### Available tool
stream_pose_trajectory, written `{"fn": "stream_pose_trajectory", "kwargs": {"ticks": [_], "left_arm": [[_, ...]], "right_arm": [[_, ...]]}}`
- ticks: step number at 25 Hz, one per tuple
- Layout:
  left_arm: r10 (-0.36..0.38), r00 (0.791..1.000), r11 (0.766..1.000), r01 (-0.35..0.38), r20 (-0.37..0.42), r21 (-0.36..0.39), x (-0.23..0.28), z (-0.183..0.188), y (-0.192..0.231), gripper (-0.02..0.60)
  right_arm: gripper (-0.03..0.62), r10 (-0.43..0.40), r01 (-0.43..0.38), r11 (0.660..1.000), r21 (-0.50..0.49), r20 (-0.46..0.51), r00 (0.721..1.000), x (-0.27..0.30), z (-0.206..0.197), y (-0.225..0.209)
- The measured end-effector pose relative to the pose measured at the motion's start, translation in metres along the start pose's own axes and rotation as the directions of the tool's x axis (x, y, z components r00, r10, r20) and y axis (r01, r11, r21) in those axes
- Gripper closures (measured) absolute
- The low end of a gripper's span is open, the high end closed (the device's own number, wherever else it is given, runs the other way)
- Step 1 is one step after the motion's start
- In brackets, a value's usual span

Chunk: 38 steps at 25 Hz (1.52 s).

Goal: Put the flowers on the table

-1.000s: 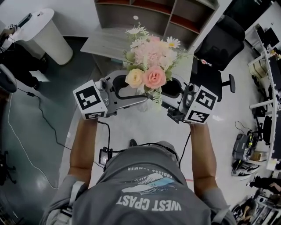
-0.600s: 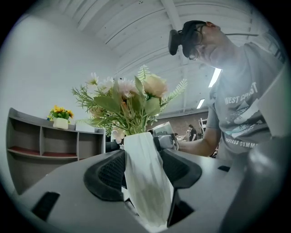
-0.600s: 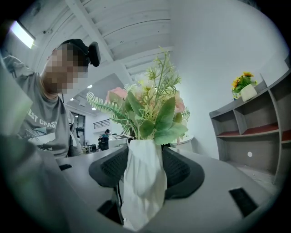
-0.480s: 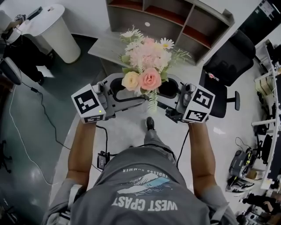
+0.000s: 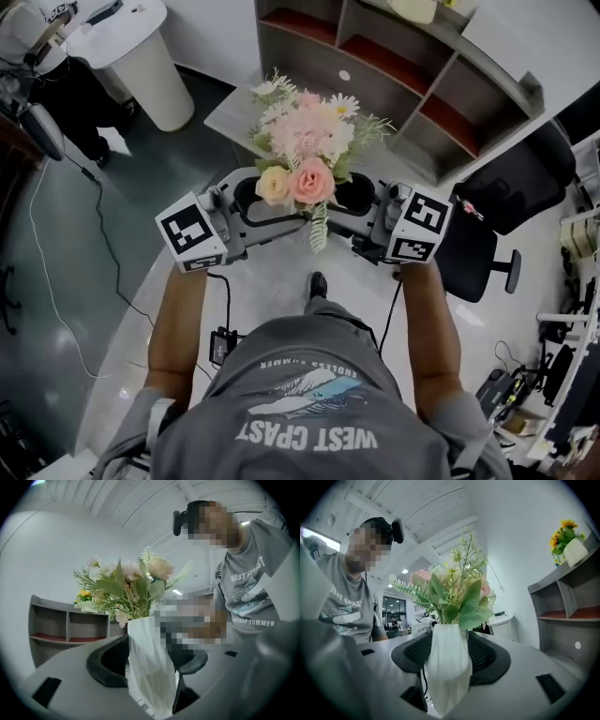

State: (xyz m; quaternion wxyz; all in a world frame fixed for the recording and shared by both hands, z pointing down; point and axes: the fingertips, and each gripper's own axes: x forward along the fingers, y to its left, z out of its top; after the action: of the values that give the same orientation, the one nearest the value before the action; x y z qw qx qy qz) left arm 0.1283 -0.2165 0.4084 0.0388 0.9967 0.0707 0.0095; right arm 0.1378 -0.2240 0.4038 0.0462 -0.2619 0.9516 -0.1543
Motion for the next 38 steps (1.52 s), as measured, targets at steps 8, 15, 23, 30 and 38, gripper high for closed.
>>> {"fn": "stream_pose_trajectory", "kwargs": {"ticks": [8, 15, 23, 30, 38], "left_arm": [[0.066, 0.998, 0.998, -0.066, -0.011, 0.025, 0.002, 0.004, 0.001, 0.308], [0.086, 0.996, 0.992, -0.084, -0.019, 0.095, 0.003, -0.004, 0.008, 0.308], [0.113, 0.993, 0.986, -0.108, -0.031, 0.128, 0.000, 0.004, 0.005, 0.309], [0.145, 0.988, 0.973, -0.133, -0.053, 0.189, -0.009, 0.033, -0.015, 0.310], [0.125, 0.989, 0.983, -0.113, -0.075, 0.142, -0.001, -0.005, 0.016, 0.310]], "right_arm": [[0.336, 0.064, -0.065, 0.998, -0.020, -0.025, 0.998, 0.000, 0.005, 0.000], [0.336, 0.077, -0.081, 0.993, -0.089, -0.050, 0.996, 0.003, -0.001, -0.009], [0.337, 0.085, -0.093, 0.988, -0.125, -0.071, 0.994, 0.005, 0.005, -0.002], [0.336, 0.112, -0.118, 0.978, -0.170, -0.046, 0.993, 0.007, 0.029, 0.027], [0.336, 0.083, -0.091, 0.985, -0.147, -0.061, 0.995, 0.011, 0.000, -0.015]]}}
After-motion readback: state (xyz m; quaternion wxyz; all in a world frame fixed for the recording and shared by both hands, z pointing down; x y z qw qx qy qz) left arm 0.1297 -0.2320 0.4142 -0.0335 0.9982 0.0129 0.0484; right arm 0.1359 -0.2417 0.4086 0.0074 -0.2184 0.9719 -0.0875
